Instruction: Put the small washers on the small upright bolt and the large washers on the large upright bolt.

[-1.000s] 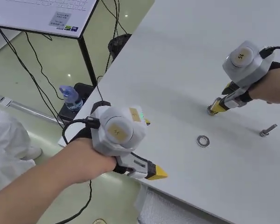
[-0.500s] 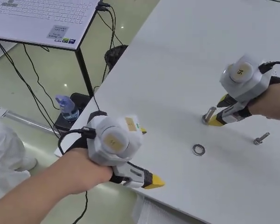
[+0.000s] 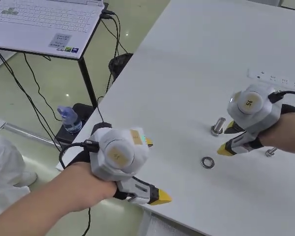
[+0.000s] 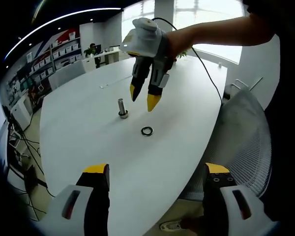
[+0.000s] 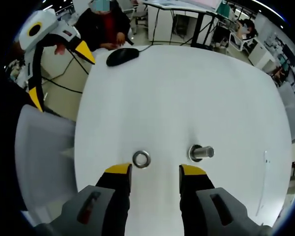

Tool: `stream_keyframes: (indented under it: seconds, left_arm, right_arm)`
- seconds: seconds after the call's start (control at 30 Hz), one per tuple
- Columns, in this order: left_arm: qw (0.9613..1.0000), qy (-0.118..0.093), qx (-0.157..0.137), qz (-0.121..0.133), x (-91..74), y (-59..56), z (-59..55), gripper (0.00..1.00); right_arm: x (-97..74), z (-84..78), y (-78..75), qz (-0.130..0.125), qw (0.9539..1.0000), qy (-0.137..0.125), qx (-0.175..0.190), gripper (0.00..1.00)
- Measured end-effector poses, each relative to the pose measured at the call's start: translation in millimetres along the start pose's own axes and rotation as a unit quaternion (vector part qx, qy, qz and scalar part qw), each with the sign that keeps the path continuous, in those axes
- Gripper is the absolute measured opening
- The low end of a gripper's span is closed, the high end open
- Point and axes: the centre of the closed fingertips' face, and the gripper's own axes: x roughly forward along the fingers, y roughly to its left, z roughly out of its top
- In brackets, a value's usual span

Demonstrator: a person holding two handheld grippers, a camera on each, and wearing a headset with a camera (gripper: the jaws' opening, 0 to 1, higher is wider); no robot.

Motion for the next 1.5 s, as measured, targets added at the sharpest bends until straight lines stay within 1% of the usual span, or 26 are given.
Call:
stream_keyframes:
  seconds: [0.07,0.17,0.23,0.33,0.43,0.5,0.6,0.67,0.73,0.83,0.93,1.03,1.13,1.23,1.43,1.5]
  left_arm:
    - [1.0000,0.002,0.001,0.002,-0.5,0.6,-0.9,0.77]
    - [1.0000,-0.001,-0.001,0.002,-1.2,-0.3,-0.6,0.77]
    - [1.0000,0.000,-0.001,0.003,-1.5,-0.5,-1.1,0.77]
    - [1.0000,-0.002,-0.002,0.005,-1.9,0.1,-0.7,0.77]
    - [1.0000,-0.003,-0.001,0.006,-1.9,0.9,-0.1,0.78]
    - [1.0000,-0.004,0.000,0.007,-1.8,1.3,0.2,0.78]
    - [1.0000,-0.003,-0.001,0.007,-1.7,1.8,-0.7,0.78]
    - [1.0000,-0.004,-0.003,0.006,-1.8,1.0,-1.2,0.78]
    - [1.0000,-0.002,-0.002,0.005,-2.0,0.8,-2.1,0.77]
    - [1.0000,-0.003,-0.003,0.006,-2.5,1.4,-2.9,0.77]
    - [1.0000,-0.003,-0.003,0.006,-2.6,1.2,-3.5,0.77]
    - [1.0000,-0.003,-0.003,0.005,-2.9,1.0,-3.9,0.77]
    - [1.0000,-0.004,-0.003,0.005,-3.2,1.0,-3.6,0.77]
    - [1.0000,-0.003,-0.004,0.005,-3.3,0.7,-4.2,0.76]
    - [1.0000,-0.002,-0.004,0.003,-3.4,-0.3,-5.4,0.76]
    - [1.0000,-0.002,-0.004,0.003,-3.5,0.0,-5.5,0.76]
  right_arm:
    - [1.8,-2.2,3.4,0.000,1.0000,0.001,0.000,0.40]
    - [4.9,-4.4,9.2,0.004,1.0000,0.000,0.005,0.40]
    - [7.7,-4.1,11.2,0.002,1.0000,-0.006,0.006,0.40]
    - [16.5,-8.4,15.9,0.004,1.0000,0.001,0.008,0.40]
    - [25.1,-9.3,18.6,0.006,0.9999,0.001,0.010,0.40]
    - [32.0,-9.0,19.2,0.008,0.9999,-0.003,0.011,0.39]
    - [44.5,-13.0,17.2,0.007,0.9999,-0.005,0.009,0.39]
    - [53.9,-16.5,14.4,0.008,0.9999,-0.003,0.015,0.39]
    - [57.9,-17.0,13.4,0.003,0.9999,-0.008,0.011,0.39]
    - [61.4,-16.3,14.2,0.008,0.9997,-0.011,0.021,0.39]
    - [65.2,-20.0,15.1,0.006,0.9999,0.002,0.014,0.38]
    - [64.2,-17.7,17.3,0.004,0.9999,0.002,0.014,0.38]
    - [65.5,-16.8,15.9,0.002,0.9999,0.002,0.012,0.38]
    - [68.0,-15.5,17.7,0.003,0.9999,0.008,0.010,0.38]
    - [70.7,-20.3,19.7,0.000,0.9997,0.025,0.009,0.37]
    - [70.6,-20.4,19.0,-0.001,0.9997,0.023,0.010,0.36]
